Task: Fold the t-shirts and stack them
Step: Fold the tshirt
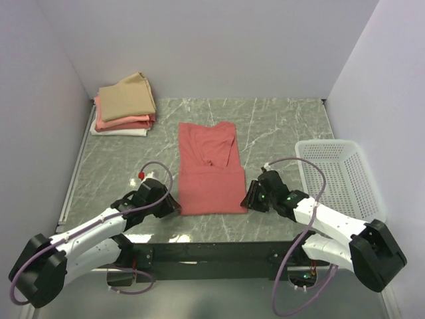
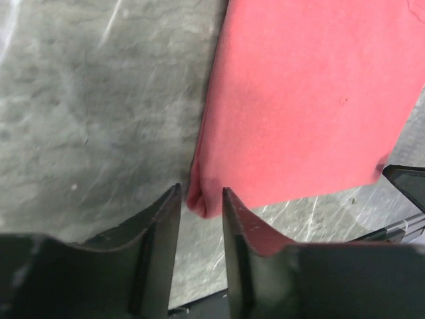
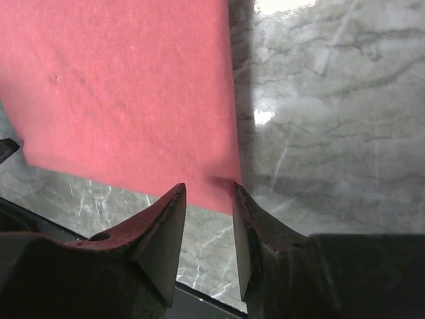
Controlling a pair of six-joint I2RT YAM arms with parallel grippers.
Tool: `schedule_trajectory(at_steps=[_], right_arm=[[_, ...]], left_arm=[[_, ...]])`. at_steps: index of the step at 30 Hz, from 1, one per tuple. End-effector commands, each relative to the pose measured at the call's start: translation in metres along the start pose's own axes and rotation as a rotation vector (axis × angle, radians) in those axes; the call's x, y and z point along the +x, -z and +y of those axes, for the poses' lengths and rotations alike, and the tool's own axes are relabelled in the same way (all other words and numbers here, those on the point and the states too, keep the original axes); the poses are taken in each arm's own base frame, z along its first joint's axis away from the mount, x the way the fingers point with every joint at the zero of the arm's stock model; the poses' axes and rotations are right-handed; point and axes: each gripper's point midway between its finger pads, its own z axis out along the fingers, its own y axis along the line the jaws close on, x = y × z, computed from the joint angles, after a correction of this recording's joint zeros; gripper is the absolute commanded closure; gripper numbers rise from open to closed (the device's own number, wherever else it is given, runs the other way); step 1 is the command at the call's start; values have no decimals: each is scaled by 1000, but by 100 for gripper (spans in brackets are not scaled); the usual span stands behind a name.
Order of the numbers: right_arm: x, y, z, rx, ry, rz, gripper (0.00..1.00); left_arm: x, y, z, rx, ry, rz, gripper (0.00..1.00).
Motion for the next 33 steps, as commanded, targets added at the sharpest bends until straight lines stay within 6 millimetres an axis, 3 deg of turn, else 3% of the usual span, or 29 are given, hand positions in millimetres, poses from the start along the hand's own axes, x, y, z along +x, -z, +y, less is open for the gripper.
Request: schedule_trajectory(at_steps=[1,11,33], right_arm=[[3,6,-10,30,-5,-20,57],[15,8,-14,-1,-61,-13,55],[27,-9,-16,-25,-114,21,59]], left_arm=[[-5,10,-1,-12,-2,-18,62],[17,4,7,56,58,31,55],[36,-12,18,23,74,61,65]])
